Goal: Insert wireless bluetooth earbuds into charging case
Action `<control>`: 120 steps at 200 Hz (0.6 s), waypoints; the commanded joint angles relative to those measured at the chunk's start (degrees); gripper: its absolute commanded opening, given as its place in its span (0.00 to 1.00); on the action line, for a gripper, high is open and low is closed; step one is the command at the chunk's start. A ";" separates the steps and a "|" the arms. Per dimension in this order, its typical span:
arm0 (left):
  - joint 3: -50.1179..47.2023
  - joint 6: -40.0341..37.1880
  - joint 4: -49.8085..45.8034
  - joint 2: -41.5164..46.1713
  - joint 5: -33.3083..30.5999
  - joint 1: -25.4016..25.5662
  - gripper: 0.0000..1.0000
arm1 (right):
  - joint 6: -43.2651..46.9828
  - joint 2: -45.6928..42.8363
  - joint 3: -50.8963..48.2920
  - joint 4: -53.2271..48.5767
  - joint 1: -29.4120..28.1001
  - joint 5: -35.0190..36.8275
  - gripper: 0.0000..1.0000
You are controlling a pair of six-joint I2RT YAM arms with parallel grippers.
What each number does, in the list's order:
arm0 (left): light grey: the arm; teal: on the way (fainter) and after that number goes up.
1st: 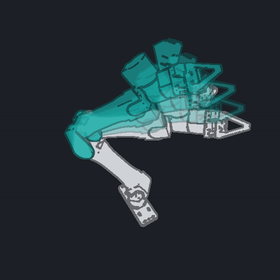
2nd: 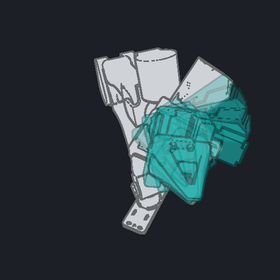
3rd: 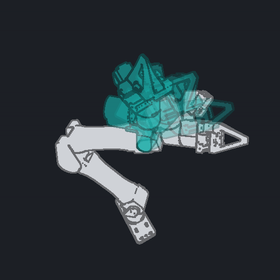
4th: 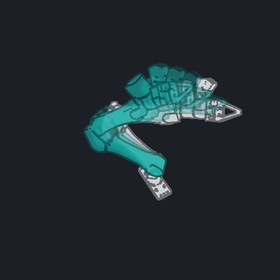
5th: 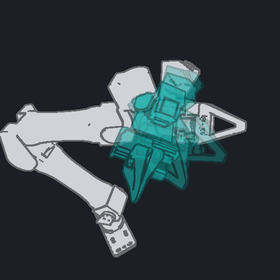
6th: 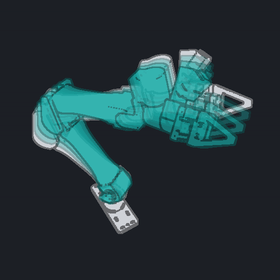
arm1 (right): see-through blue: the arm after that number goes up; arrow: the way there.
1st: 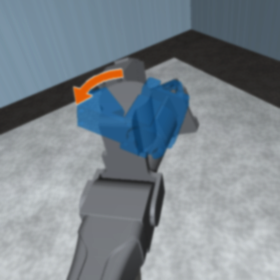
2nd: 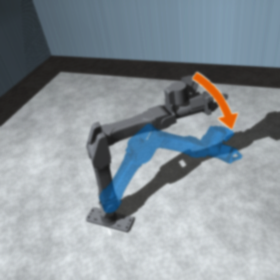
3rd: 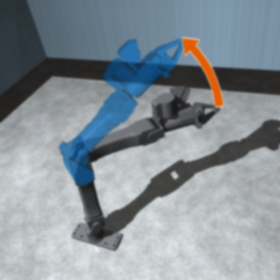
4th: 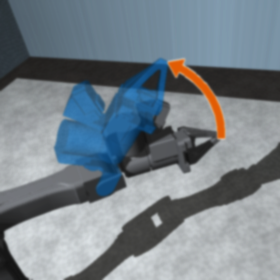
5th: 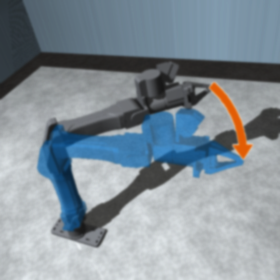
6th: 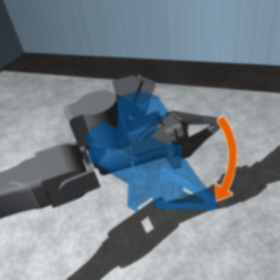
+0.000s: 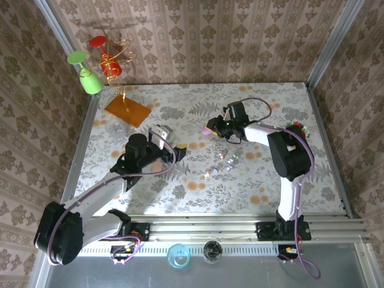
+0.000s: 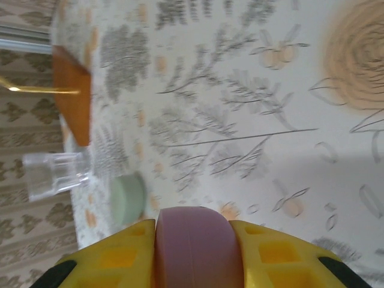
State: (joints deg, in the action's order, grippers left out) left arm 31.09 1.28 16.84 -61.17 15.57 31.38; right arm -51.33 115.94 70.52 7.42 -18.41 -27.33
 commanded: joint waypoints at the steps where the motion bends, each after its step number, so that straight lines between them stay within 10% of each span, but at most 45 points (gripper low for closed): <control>1: 2.00 3.18 -17.08 2.81 -6.23 0.40 1.00 | -0.79 3.57 3.19 -2.55 0.00 2.72 0.16; 60: 7.03 10.89 -35.31 1.85 -10.98 0.35 1.00 | -0.87 7.92 4.81 -4.05 0.49 7.38 0.22; 120: 6.75 20.22 -40.84 -0.43 -18.12 0.26 1.00 | 1.10 1.65 1.49 -4.17 2.28 10.24 0.61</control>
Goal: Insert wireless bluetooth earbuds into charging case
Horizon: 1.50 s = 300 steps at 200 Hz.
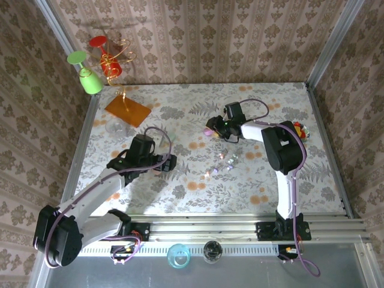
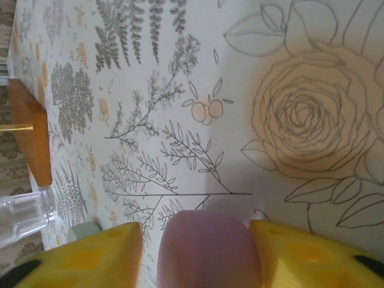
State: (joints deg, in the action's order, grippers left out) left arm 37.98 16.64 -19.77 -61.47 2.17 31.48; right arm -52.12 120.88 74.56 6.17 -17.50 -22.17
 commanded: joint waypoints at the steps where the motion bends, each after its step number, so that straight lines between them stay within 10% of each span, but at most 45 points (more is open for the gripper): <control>1: -0.16 4.87 -4.27 -0.13 -4.90 0.16 1.00 | 1.95 -3.46 -2.70 -2.83 1.43 5.15 0.62; 102: 6.13 7.34 -12.76 -17.01 -8.78 1.81 1.00 | 2.70 -20.13 -17.33 1.49 4.79 4.03 0.75; 198: 4.92 6.94 -7.00 -22.02 -6.37 -0.96 0.46 | 2.03 -25.84 -20.91 1.56 4.77 2.86 0.73; 300: 3.40 0.81 -7.19 -12.29 -0.43 -1.56 0.33 | 10.27 -34.84 -20.53 -8.19 2.71 -5.97 0.73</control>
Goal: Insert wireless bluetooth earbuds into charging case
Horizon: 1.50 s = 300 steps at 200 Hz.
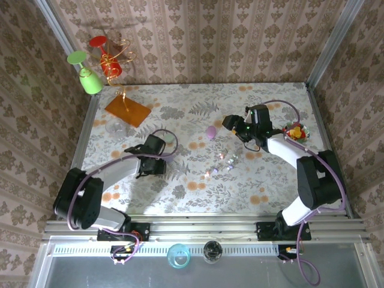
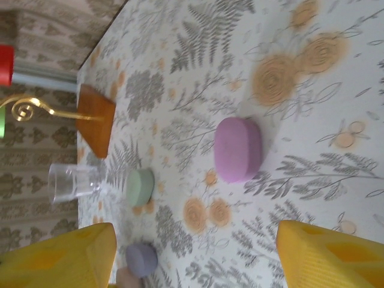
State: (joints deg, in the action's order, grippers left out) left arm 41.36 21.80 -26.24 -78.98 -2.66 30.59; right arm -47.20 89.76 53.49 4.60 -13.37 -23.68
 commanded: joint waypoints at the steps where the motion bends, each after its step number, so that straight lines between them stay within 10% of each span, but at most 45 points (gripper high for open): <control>1: 0.06 -4.55 -0.86 5.45 4.54 -0.68 0.34 | 5.44 -3.85 0.55 -6.88 -1.41 -4.50 0.73; 92: 7.43 -33.62 3.31 11.84 30.11 -0.22 0.25 | 10.81 -12.41 3.48 -18.18 -1.75 -18.67 0.75; 155: 16.40 -52.09 5.48 4.38 36.40 3.64 0.27 | 5.25 -14.03 1.68 -14.82 -1.81 -28.52 0.73; 300: 29.82 -55.42 6.94 -8.81 34.00 11.71 0.27 | 4.68 -10.35 1.42 -15.41 -3.62 -32.65 0.54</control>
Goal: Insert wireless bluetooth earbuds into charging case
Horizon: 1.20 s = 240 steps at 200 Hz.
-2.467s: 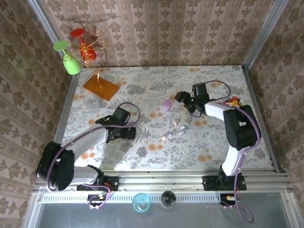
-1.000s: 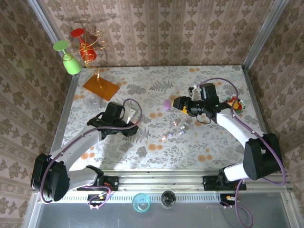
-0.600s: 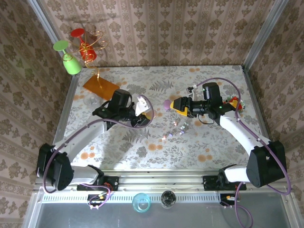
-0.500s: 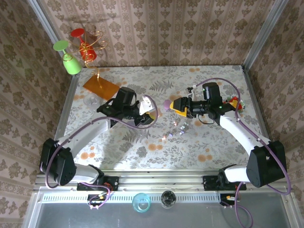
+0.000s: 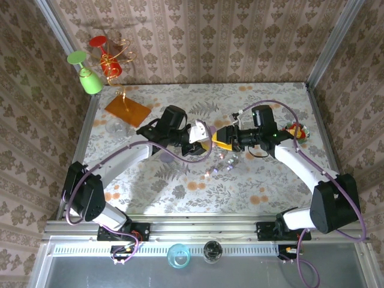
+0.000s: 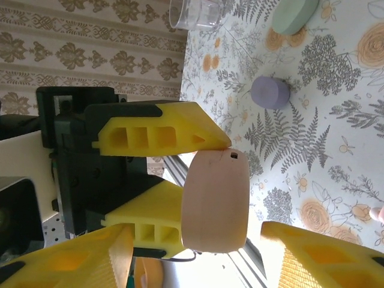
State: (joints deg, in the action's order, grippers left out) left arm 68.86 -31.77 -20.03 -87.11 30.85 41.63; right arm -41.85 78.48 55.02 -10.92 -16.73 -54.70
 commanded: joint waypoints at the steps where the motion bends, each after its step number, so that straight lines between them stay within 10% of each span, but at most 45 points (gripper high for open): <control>1: 2.33 -1.83 0.71 -0.69 0.51 0.66 0.27 | -0.77 0.91 -0.19 0.20 -0.29 -1.64 0.54; 79: 1.48 -1.97 1.71 0.08 -0.96 1.26 0.28 | -3.71 3.60 -1.74 3.70 0.13 -1.46 0.29; 156: -11.63 13.26 25.64 7.48 -0.78 -1.61 1.00 | -14.43 -0.61 -5.17 15.52 4.22 -5.32 0.17; 240: -25.04 31.60 57.40 12.46 11.28 -7.67 1.00 | -33.73 -7.51 -4.37 29.50 5.38 -6.24 0.09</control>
State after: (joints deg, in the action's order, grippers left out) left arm 46.09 -6.74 24.40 -76.01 36.51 35.20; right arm -68.16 74.00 50.26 12.08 -11.75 -59.24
